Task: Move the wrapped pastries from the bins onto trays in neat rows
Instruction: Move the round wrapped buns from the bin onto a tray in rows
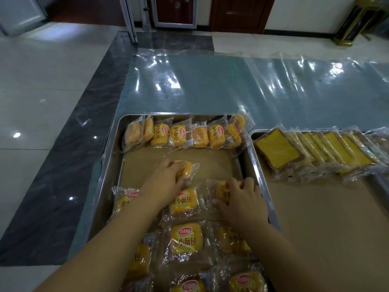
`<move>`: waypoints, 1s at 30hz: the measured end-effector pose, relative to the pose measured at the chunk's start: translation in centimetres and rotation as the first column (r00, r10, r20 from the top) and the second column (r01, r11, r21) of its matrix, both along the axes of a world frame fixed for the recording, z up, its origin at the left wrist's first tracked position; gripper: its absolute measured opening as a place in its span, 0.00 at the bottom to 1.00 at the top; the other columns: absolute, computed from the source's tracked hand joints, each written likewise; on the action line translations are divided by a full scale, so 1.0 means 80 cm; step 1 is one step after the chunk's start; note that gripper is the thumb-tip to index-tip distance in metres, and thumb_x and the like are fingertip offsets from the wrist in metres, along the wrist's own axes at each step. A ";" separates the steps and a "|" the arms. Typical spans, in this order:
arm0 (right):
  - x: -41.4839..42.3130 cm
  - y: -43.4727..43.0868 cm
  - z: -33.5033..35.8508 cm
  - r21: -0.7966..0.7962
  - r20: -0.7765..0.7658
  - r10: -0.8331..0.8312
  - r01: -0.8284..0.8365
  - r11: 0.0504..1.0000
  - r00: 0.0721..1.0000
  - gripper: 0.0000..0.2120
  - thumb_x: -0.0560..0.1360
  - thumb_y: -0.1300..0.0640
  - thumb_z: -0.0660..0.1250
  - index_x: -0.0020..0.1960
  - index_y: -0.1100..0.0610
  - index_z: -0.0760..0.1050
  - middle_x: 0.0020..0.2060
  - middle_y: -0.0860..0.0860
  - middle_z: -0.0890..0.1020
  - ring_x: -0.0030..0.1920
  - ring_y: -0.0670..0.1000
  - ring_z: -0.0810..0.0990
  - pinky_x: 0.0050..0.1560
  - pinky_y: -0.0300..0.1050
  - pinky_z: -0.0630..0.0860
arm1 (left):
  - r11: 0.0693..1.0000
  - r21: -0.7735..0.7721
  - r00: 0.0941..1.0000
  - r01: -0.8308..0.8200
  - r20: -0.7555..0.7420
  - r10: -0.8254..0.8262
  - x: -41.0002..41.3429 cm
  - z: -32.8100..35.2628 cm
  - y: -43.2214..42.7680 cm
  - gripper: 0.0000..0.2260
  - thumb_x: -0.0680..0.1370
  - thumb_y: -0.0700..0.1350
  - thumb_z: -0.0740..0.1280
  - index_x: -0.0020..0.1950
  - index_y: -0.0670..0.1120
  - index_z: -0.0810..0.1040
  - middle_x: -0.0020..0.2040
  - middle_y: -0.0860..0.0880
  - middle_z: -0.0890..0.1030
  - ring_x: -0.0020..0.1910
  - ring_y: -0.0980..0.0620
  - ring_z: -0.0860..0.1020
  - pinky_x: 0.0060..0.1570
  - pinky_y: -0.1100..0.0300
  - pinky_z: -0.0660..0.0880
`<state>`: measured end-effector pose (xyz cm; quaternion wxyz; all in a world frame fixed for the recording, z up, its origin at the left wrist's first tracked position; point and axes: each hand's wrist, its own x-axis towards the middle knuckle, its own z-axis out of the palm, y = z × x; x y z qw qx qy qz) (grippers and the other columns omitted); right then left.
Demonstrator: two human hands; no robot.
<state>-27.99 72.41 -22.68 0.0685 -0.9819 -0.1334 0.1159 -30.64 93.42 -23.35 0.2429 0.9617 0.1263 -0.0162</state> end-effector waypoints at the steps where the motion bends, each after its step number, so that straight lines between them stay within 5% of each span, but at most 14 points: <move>1: 0.000 0.002 0.001 -0.011 -0.006 -0.011 0.011 1.000 1.000 0.31 0.69 0.31 0.62 0.64 0.49 0.62 0.62 0.54 0.64 0.60 0.56 0.67 0.56 0.50 0.72 | 0.999 0.042 0.999 0.013 -0.034 -0.011 0.004 -0.003 -0.003 0.20 0.77 0.57 0.60 0.68 0.54 0.69 0.68 0.50 0.67 0.66 0.48 0.64 0.62 0.53 0.67; 7: 0.009 0.005 0.011 0.003 -0.001 -0.041 0.041 0.999 0.999 0.32 0.69 0.32 0.62 0.64 0.52 0.64 0.63 0.54 0.65 0.63 0.56 0.66 0.60 0.50 0.70 | 0.996 0.088 0.994 -0.008 -0.106 0.018 0.017 -0.003 -0.001 0.24 0.75 0.61 0.62 0.68 0.53 0.69 0.69 0.48 0.65 0.69 0.46 0.61 0.63 0.49 0.67; 23: 0.071 0.119 0.022 0.368 -0.034 -0.006 0.018 0.930 0.999 0.24 0.73 0.46 0.68 0.64 0.55 0.68 0.59 0.52 0.72 0.56 0.52 0.73 0.54 0.48 0.73 | 0.973 0.107 0.964 -0.202 -0.156 0.217 -0.040 0.002 0.089 0.27 0.75 0.58 0.64 0.71 0.53 0.64 0.72 0.48 0.59 0.69 0.44 0.59 0.65 0.47 0.64; 26: 0.093 0.145 0.022 0.396 -0.086 -0.007 0.040 0.918 0.996 0.22 0.74 0.49 0.67 0.64 0.57 0.67 0.50 0.51 0.76 0.46 0.50 0.77 0.42 0.43 0.76 | 0.972 0.101 0.966 -0.214 -0.127 0.226 -0.045 -0.001 0.088 0.29 0.73 0.59 0.66 0.71 0.54 0.63 0.72 0.49 0.58 0.69 0.45 0.59 0.64 0.48 0.65; 30: 0.118 0.163 0.016 0.459 -0.196 -0.053 0.140 0.877 0.979 0.08 0.76 0.54 0.65 0.51 0.55 0.69 0.35 0.49 0.75 0.33 0.45 0.74 0.28 0.37 0.67 | 0.966 0.112 0.963 -0.232 -0.113 0.244 -0.039 -0.003 0.087 0.31 0.69 0.60 0.70 0.68 0.55 0.64 0.68 0.48 0.61 0.66 0.45 0.61 0.60 0.49 0.68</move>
